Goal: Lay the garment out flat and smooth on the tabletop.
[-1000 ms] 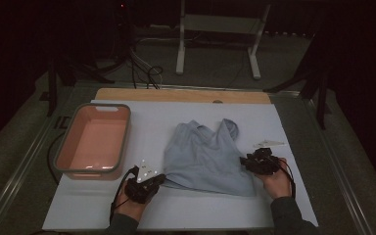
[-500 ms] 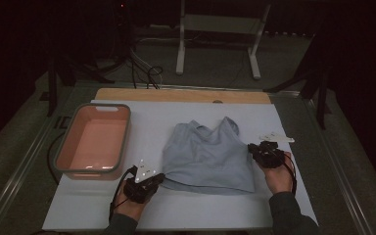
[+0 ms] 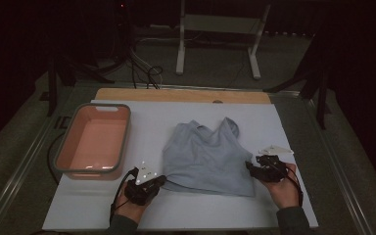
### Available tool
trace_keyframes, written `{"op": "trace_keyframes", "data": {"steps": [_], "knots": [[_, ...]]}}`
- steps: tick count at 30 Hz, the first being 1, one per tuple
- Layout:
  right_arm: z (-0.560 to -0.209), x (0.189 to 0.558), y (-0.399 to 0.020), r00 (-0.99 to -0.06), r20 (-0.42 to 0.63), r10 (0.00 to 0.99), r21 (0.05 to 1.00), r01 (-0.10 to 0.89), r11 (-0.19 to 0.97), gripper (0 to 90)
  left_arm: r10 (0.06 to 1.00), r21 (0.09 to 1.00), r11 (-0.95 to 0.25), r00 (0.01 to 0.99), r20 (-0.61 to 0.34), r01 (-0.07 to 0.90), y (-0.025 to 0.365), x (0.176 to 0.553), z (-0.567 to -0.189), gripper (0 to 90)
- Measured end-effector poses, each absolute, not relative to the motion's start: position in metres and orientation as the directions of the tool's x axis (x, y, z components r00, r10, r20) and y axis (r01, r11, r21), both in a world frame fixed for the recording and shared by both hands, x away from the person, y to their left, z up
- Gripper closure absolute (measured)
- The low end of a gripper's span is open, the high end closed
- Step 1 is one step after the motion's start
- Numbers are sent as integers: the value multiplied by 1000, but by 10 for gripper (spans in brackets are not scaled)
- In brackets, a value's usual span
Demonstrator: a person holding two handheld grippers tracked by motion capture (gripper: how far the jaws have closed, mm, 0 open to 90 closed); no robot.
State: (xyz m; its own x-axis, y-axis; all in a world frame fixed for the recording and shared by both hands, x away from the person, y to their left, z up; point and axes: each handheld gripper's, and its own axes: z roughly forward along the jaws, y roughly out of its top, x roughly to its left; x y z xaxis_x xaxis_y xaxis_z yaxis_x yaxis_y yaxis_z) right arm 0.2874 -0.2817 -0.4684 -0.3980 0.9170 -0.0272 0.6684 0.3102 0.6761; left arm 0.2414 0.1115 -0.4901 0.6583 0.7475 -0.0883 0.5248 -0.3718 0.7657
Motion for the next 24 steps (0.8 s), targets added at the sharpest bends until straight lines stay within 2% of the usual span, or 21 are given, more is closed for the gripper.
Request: {"op": "trace_keyframes", "data": {"steps": [2, 3, 8, 19, 24], "knots": [[-469, 284, -283, -399, -18, 917, 676, 671, 305, 508, 748, 766, -372, 658, -88, 525, 112, 241, -490, 890], [-472, 277, -285, -406, 19, 914, 666, 686, 291, 509, 746, 766, -377, 661, -82, 520, 112, 241, -490, 890], [-481, 269, -288, -413, 39, 910, 635, 713, 296, 525, 743, 768, -377, 665, -83, 518, 112, 236, -491, 887], [-488, 266, -290, -415, 35, 909, 614, 727, 308, 531, 723, 755, -407, 687, -78, 514, 119, 217, -492, 881], [-489, 266, -289, -404, 42, 914, 611, 734, 297, 543, 755, 770, -358, 649, -94, 528, 121, 228, -489, 708]]}}
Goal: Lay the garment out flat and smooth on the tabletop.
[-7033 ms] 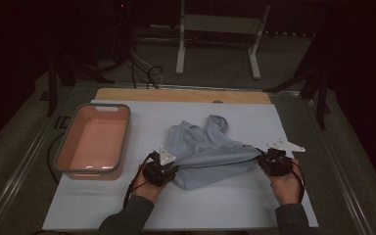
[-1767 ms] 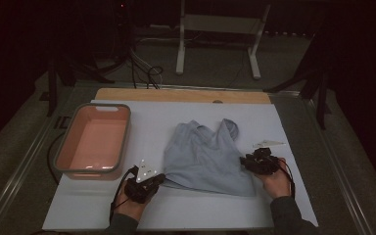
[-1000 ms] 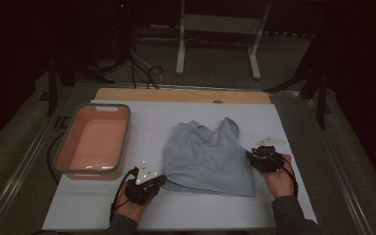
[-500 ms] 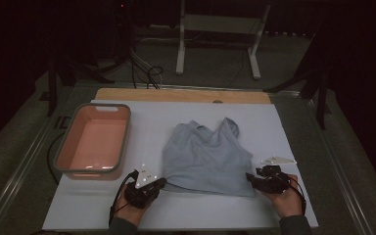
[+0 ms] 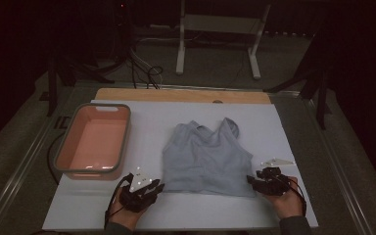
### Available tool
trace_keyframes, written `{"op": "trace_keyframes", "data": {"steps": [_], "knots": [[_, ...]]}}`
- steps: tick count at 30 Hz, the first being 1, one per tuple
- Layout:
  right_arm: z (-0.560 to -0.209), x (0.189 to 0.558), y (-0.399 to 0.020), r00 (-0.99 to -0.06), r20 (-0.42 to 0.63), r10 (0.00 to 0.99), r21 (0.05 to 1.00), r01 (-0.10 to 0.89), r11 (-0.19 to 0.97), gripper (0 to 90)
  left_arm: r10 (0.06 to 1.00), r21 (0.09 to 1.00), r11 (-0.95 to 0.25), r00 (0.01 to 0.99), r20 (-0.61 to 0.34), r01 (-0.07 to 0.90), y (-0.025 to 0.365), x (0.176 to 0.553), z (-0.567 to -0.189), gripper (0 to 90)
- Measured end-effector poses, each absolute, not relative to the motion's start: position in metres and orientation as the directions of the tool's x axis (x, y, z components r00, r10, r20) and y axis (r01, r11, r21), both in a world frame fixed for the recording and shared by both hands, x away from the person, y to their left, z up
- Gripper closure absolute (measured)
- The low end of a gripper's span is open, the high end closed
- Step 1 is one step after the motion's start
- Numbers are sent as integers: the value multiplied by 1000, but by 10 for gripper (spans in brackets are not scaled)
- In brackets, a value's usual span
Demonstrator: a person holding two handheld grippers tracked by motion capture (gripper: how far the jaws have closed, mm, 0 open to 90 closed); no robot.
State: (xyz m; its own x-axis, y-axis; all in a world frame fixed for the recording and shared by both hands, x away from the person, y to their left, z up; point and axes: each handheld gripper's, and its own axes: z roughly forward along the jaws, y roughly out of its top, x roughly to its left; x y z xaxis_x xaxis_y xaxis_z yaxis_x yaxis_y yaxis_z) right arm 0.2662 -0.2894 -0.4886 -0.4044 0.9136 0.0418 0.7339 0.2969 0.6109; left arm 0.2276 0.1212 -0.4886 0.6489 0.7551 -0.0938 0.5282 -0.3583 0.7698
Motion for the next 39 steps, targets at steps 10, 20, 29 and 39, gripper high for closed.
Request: {"op": "trace_keyframes", "data": {"steps": [10, 20, 29, 39], "knots": [[-492, 265, -287, -405, 50, 913, 600, 743, 297, 492, 763, 760, -315, 628, -154, 568, 114, 250, -500, 552], [-501, 265, -285, -391, 83, 917, 547, 787, 287, 546, 770, 746, -299, 613, -179, 595, 111, 265, -508, 478], [-498, 262, -286, -418, 66, 906, 557, 769, 314, 856, 768, 727, -305, 610, -193, 615, 109, 265, -515, 487], [-495, 260, -291, -404, 60, 913, 565, 768, 303, 866, 759, 710, -309, 614, -216, 633, 108, 261, -518, 534]]}}
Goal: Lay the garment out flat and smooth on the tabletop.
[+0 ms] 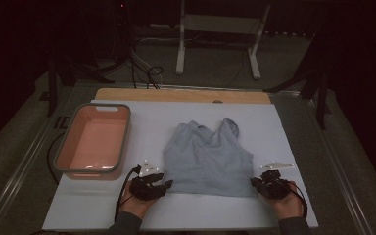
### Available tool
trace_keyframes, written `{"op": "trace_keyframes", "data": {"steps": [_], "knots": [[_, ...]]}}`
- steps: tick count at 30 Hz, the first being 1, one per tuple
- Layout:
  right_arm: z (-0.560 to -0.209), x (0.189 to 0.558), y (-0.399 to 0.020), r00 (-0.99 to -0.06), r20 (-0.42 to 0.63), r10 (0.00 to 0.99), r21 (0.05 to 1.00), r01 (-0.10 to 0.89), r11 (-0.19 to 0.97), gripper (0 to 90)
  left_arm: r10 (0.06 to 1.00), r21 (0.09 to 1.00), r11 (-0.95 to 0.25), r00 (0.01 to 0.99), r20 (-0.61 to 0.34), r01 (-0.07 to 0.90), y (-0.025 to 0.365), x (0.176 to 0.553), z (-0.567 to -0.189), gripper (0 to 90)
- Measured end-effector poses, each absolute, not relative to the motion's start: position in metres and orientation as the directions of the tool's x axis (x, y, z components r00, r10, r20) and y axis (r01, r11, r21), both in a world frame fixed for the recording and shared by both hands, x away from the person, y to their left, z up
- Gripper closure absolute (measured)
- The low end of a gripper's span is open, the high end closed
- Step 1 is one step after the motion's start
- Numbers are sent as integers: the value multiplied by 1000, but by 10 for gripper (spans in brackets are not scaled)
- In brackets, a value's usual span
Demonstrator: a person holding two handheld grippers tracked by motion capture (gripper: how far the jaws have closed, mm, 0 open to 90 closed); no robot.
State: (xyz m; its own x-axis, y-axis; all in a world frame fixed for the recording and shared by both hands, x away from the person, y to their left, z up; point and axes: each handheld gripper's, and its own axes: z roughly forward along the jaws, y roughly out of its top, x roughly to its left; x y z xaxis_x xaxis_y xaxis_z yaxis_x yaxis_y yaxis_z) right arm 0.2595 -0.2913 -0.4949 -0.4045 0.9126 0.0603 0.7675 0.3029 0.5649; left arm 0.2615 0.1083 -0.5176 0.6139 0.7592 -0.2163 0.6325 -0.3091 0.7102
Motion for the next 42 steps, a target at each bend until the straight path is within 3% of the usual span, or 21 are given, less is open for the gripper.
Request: {"op": "trace_keyframes", "data": {"steps": [5, 13, 23, 32, 42], "knots": [[-494, 257, -297, -384, 61, 921, 562, 776, 286, 866, 748, 707, -319, 626, -222, 631, 106, 259, -517, 563], [-494, 254, -299, -390, 69, 918, 559, 777, 288, 866, 717, 697, -357, 660, -222, 622, 102, 255, -516, 871], [-491, 240, -299, -409, 121, 904, 569, 775, 275, 866, 706, 726, -356, 678, -204, 589, 113, 244, -499, 881], [-491, 233, -283, -459, 107, 882, 568, 756, 325, 865, 717, 729, -341, 665, -206, 593, 126, 238, -496, 881], [-485, 221, -297, -428, 108, 897, 582, 759, 292, 864, 677, 719, -351, 693, -247, 600, 120, 227, -499, 879]]}}
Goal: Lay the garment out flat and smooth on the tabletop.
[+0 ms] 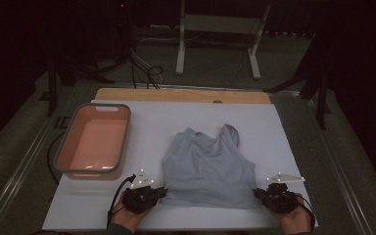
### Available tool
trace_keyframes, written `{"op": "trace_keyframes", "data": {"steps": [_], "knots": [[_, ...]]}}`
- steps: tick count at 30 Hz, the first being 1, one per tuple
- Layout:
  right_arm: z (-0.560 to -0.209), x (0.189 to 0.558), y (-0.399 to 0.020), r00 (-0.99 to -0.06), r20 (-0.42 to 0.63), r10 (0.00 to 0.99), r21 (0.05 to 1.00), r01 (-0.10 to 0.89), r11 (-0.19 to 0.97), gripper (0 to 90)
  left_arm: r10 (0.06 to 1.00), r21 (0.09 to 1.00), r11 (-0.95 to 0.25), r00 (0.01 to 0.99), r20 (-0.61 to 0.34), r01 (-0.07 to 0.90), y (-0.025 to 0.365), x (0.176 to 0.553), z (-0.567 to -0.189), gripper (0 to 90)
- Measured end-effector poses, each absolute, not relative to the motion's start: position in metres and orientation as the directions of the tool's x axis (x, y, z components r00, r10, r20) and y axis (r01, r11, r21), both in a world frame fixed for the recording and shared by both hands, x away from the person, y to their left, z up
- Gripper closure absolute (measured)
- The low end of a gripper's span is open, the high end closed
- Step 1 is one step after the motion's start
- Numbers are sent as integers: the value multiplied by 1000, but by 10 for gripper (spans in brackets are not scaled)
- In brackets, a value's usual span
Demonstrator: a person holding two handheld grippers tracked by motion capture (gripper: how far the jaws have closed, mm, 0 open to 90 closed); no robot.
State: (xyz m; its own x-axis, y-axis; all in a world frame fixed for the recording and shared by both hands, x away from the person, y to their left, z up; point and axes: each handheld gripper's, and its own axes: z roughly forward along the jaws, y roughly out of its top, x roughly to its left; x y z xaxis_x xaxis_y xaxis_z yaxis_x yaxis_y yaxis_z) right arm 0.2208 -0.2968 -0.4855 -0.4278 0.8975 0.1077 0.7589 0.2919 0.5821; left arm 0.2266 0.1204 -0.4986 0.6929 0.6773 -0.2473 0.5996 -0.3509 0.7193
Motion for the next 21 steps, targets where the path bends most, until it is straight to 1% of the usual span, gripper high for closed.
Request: {"op": "trace_keyframes", "data": {"steps": [2, 3, 4, 5, 6, 7, 8, 9, 11, 12, 13, 14, 15, 16, 17, 18, 19, 21], "knots": [[-485, 220, -298, -426, 113, 898, 585, 759, 286, 861, 669, 729, -354, 704, -240, 586, 120, 224, -497, 875], [-484, 220, -299, -422, 120, 899, 597, 754, 274, 792, 674, 741, -344, 701, -234, 577, 120, 224, -495, 816], [-484, 220, -299, -422, 120, 899, 597, 754, 274, 792, 672, 748, -334, 701, -237, 573, 121, 224, -494, 816], [-483, 221, -298, -411, 111, 905, 613, 745, 264, 667, 668, 759, -314, 701, -249, 570, 122, 225, -492, 738], [-482, 221, -298, -416, 115, 902, 622, 738, 261, 607, 674, 773, -297, 696, -247, 561, 125, 227, -488, 703], [-481, 222, -297, -420, 121, 900, 636, 728, 254, 553, 674, 773, -297, 696, -247, 561, 125, 227, -488, 653], [-481, 222, -297, -420, 121, 900, 636, 728, 254, 553, 678, 780, -289, 694, -243, 556, 125, 228, -487, 653], [-480, 223, -297, -419, 128, 899, 648, 722, 244, 495, 679, 783, -280, 691, -247, 555, 126, 229, -485, 605], [-477, 227, -295, -427, 133, 894, 671, 703, 236, 414, 687, 789, -266, 683, -247, 554, 127, 231, -483, 523], [-477, 227, -295, -427, 133, 894, 671, 703, 236, 414, 687, 789, -266, 683, -247, 554, 127, 231, -483, 487], [-476, 228, -294, -429, 135, 893, 676, 699, 234, 414, 687, 789, -266, 683, -247, 554, 127, 231, -483, 487], [-476, 228, -294, -429, 135, 893, 676, 699, 234, 386, 698, 798, -244, 671, -250, 551, 126, 235, -480, 487], [-473, 236, -292, -430, 120, 895, 701, 675, 230, 334, 708, 806, -237, 665, -239, 542, 126, 236, -477, 364], [-472, 239, -292, -428, 119, 896, 709, 669, 225, 315, 708, 809, -237, 666, -235, 538, 126, 236, -477, 307], [-472, 239, -292, -428, 119, 896, 709, 669, 225, 315, 708, 809, -237, 666, -235, 538, 126, 236, -477, 282], [-471, 241, -292, -428, 119, 896, 709, 668, 225, 310, 719, 816, -225, 656, -230, 532, 125, 240, -473, 282], [-470, 247, -292, -428, 110, 897, 719, 657, 226, 286, 718, 818, -225, 658, -228, 530, 126, 242, -471, 181], [-468, 253, -292, -432, 111, 895, 727, 649, 223, 273, 722, 826, -216, 654, -224, 521, 127, 245, -467, 157]]}}
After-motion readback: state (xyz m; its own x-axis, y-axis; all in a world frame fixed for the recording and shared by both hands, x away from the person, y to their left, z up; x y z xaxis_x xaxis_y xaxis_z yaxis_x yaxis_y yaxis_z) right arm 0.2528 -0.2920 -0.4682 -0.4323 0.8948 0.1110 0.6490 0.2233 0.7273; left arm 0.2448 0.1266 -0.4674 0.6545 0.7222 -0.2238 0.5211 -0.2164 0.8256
